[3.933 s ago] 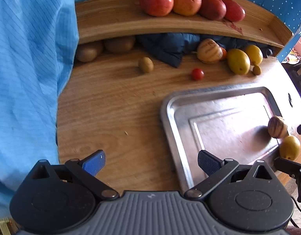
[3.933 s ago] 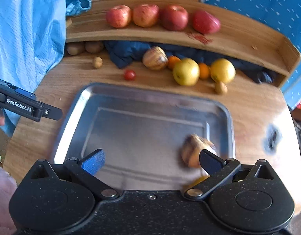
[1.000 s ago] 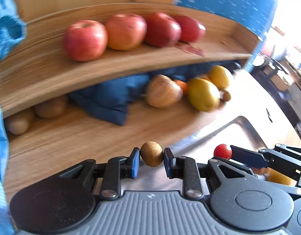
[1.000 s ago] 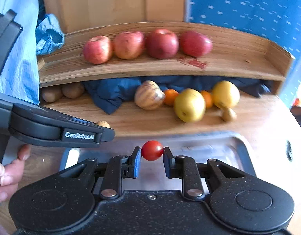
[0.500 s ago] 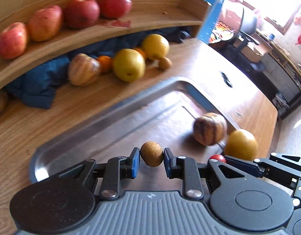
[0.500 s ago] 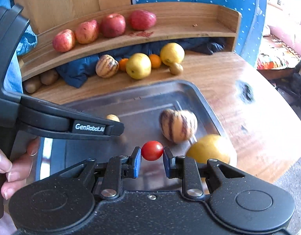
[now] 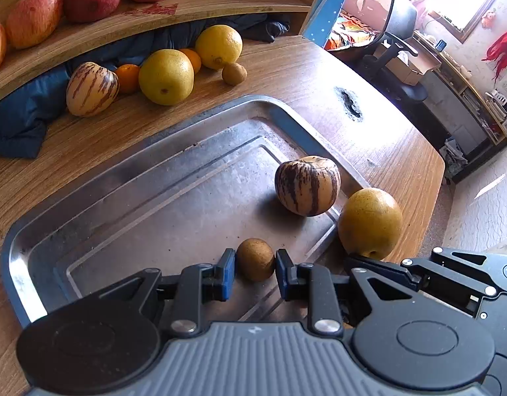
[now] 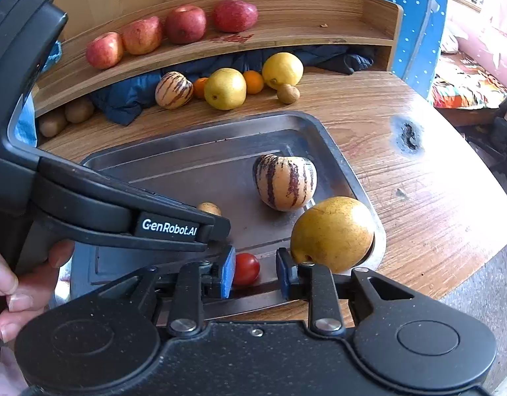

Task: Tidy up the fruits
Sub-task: 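Lower the kiwi onto the tray with the left tool while the right tool releases the tomato there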

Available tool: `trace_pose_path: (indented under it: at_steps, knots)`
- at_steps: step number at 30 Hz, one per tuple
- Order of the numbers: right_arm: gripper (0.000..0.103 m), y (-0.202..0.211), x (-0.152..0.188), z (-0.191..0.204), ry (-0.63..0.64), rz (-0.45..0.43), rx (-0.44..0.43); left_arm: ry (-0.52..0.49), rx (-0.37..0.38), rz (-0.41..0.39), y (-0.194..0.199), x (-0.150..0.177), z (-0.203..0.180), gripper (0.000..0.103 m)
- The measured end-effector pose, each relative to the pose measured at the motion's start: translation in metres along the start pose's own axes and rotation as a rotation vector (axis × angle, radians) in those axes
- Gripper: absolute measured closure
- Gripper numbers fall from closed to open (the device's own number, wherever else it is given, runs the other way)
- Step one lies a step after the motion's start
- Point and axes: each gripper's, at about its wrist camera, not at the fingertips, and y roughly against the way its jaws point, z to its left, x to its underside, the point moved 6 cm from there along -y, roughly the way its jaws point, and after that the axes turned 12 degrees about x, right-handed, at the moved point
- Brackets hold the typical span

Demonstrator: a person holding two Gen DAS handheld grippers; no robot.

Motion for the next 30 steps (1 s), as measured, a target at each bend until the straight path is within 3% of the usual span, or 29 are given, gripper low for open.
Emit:
trace_pose_path:
  at_steps: [4, 8, 23, 30]
  knots:
    - [0.073, 0.0, 0.0, -0.001, 0.008, -0.002, -0.007, 0.01, -0.008, -0.006, 0.001, -0.001, 0.0, 0.074]
    - [0.068, 0.004, 0.002, -0.002, 0.025, -0.009, -0.015, 0.031, -0.024, -0.016, 0.003, 0.0, 0.002, 0.066]
    - [0.016, 0.028, 0.019, 0.001, 0.089, -0.033, -0.106, 0.097, -0.157, -0.094, 0.057, 0.036, 0.012, 0.016]
    - [0.004, 0.04, 0.029, 0.008, 0.128, -0.032, -0.173, 0.154, -0.244, -0.088, 0.087, 0.072, 0.018, 0.005]
